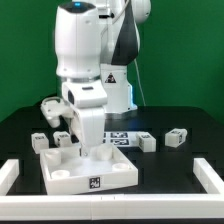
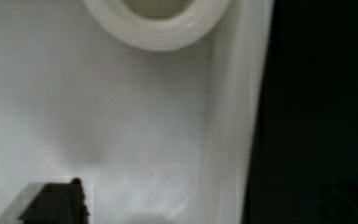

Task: Assemble square table

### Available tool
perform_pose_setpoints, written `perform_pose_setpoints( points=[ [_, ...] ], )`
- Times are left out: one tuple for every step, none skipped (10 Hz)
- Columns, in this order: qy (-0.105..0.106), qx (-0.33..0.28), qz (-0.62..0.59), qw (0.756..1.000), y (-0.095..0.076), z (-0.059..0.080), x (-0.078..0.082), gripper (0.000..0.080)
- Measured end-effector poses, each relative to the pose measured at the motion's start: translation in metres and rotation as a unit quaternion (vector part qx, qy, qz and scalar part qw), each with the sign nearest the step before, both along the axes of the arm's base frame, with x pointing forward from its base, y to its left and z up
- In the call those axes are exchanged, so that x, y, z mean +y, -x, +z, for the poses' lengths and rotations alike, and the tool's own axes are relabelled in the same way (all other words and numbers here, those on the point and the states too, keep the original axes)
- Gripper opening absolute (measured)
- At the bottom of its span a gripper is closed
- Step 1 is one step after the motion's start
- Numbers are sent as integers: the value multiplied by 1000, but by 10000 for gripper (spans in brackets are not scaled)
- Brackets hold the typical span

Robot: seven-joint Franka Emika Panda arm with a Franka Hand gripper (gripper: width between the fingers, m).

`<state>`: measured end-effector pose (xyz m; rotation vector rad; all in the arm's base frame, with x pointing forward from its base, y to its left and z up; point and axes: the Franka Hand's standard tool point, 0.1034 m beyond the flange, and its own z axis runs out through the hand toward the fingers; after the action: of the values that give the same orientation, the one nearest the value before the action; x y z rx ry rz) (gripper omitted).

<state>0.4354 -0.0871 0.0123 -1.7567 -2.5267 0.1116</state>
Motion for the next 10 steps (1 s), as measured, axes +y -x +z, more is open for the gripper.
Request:
perform_pose_setpoints(
  points=[
    [-1,5,-2,1000,0,-4,-1,650],
    [-1,4,-5,1000,-1,-5,-5,650],
    [-1,4,-5,1000,-1,-5,-5,627],
    [-1,4,-5,1000,0,-5,-5,627],
    [-1,5,-5,1000,0,-5,-5,435],
    [-1,5,-5,1000,0,-5,-5,435],
    [-1,5,-5,1000,0,-5,-5,260],
    [-1,5,-5,1000,0,-5,-5,86],
    [0,-1,-6,1000,-3,-4,-6,86],
    [0,-2,-6,1000,-3,-4,-6,62]
  ],
)
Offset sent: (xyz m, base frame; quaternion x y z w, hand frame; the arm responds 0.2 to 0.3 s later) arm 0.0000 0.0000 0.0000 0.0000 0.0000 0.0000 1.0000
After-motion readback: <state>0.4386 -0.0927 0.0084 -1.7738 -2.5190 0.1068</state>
